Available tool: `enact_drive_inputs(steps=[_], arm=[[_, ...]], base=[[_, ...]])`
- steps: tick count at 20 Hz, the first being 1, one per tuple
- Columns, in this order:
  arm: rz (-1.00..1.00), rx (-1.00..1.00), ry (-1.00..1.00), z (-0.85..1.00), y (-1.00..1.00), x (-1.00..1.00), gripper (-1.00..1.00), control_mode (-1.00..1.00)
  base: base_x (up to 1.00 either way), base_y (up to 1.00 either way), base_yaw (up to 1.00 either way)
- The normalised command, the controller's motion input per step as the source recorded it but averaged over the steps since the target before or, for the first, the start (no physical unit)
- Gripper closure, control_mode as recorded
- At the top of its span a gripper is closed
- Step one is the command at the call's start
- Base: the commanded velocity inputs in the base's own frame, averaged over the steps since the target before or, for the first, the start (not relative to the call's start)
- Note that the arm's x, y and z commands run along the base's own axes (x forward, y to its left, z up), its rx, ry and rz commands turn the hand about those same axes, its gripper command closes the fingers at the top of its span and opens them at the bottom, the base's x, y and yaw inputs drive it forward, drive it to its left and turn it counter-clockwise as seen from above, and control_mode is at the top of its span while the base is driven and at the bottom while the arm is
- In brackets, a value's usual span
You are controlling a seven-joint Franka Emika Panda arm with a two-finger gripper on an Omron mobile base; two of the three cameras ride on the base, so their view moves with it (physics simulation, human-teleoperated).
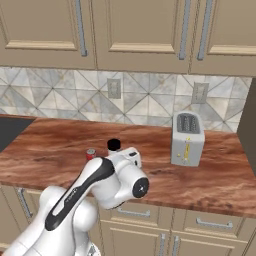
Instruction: Move the drinks to the dining counter.
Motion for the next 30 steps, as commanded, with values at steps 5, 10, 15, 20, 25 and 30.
enact_drive_inputs(steps=[5, 10, 15, 20, 25, 30], arm=[[0.0, 0.01, 0.0, -0.05, -0.24, 0.23, -1.0, -1.0], [0.02, 0.01, 0.0, -0.05, -0.1, 0.35, -1.0, -1.0], [0.02, 0.0, 0.01, -0.07, 0.0, 0.33, -1.0, -1.0], [0.03, 0.0, 0.02, -0.12, 0.0, 0.27, -1.0, -1.0], [0.02, 0.0, 0.02, -0.16, 0.0, 0.12, -1.0, -1.0], [0.0, 0.0, 0.01, -0.11, 0.0, 0.0, -1.0, -1.0]], base=[[0.0, 0.0, 0.0], [0.0, 0.0, 0.0], [0.0, 0.0, 0.0], [0.0, 0.0, 0.0], [0.0, 0.0, 0.0], [0.0, 0.0, 0.0]])
